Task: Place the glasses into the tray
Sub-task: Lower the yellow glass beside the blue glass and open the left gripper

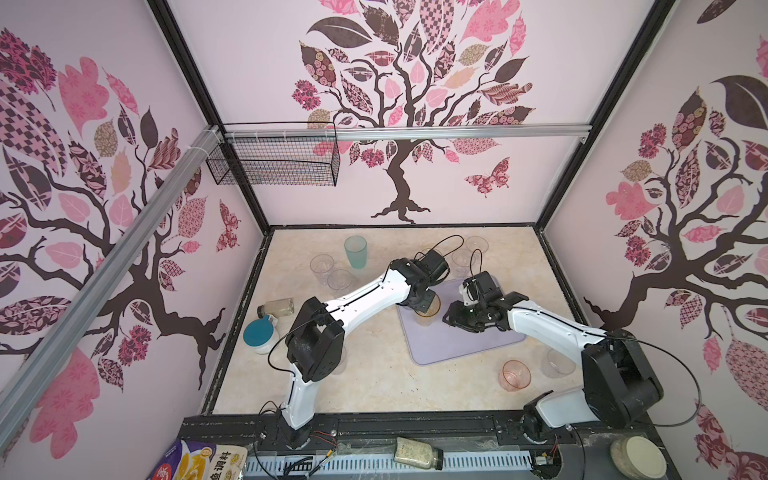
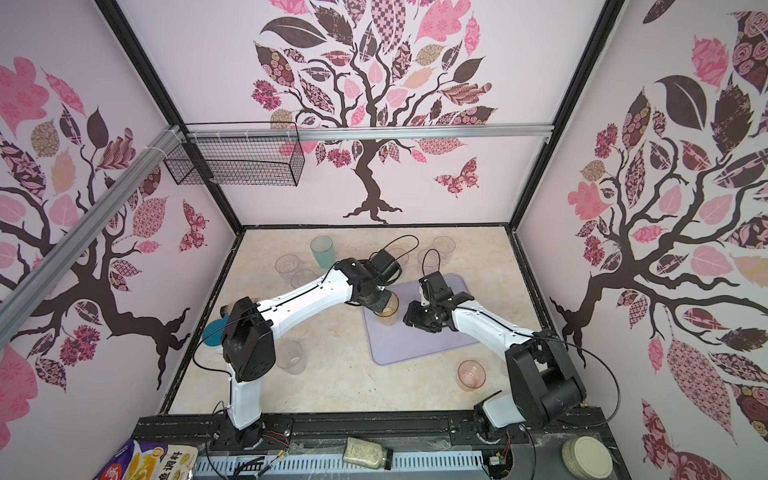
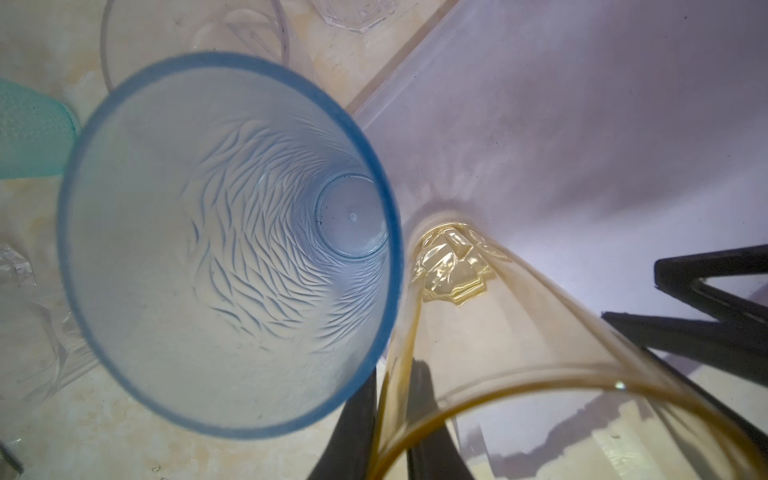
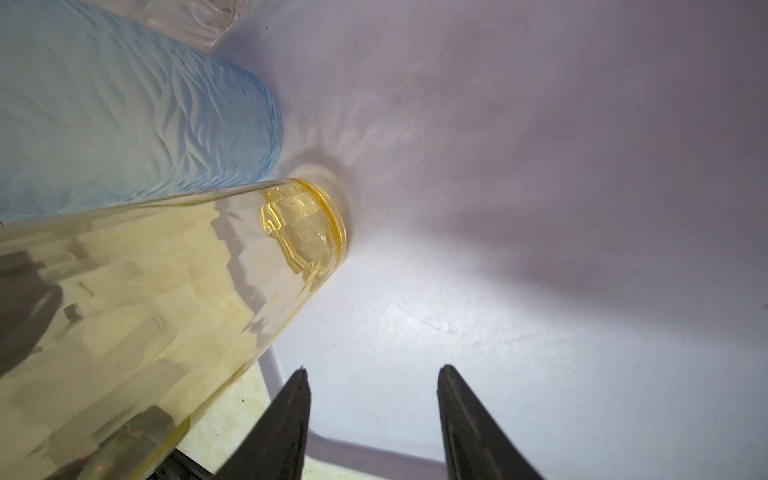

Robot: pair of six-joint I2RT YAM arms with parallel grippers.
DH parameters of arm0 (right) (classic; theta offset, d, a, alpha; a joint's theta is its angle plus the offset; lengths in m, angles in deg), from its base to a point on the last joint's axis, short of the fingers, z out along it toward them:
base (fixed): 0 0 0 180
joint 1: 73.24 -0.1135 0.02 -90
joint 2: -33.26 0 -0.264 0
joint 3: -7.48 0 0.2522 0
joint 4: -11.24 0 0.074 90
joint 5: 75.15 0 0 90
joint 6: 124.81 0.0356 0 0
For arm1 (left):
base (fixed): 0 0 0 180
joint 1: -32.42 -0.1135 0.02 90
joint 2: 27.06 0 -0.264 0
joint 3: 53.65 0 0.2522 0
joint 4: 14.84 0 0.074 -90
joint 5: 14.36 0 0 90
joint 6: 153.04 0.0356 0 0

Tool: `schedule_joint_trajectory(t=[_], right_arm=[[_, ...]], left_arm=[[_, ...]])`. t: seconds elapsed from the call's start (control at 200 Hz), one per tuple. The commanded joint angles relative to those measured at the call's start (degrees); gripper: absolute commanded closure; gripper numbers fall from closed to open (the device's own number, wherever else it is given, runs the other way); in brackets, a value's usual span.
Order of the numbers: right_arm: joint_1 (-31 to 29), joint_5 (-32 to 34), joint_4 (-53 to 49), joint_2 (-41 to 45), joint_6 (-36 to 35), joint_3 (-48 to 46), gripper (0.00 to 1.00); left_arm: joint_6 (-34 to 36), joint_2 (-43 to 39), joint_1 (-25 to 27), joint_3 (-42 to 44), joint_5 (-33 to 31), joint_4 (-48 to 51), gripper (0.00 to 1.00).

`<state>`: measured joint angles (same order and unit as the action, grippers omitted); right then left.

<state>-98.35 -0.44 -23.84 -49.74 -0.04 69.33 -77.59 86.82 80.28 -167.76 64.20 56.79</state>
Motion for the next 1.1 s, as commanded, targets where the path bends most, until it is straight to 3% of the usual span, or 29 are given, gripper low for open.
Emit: schedule_joint_trajectory(t=[0.0, 0.285, 0.5, 0.805, 1.095], right_arm=[[-0.21, -0.24, 0.48, -1.78, -0.45, 0.20, 0.47], [-0.21, 1.34, 2.42, -5.80, -0.88, 1.60, 0.47], [-0.23, -0.89, 3.86, -9.61, 0.46, 3.85, 0.47], [-2.88, -1.77, 4.84, -12.70, 1.79, 5.70, 0.47], [-6.31, -1.76, 4.69, -15.82, 3.02, 9.05, 0.48]], left_arm=[[0.22, 0.37, -0.37, -3.42, 0.33, 2.02, 0.78], [0.48, -4.31, -0.48, -5.75, 1.73, 2.60, 0.65], [0.39, -13.05, -2.57, 0.59, 4.72, -1.27, 0.61], [-5.83, -31.43, -13.64, 28.51, 6.34, -21.44, 0.64], [-8.79, -31.28, -14.74, 33.73, 4.58, -23.97, 0.64]])
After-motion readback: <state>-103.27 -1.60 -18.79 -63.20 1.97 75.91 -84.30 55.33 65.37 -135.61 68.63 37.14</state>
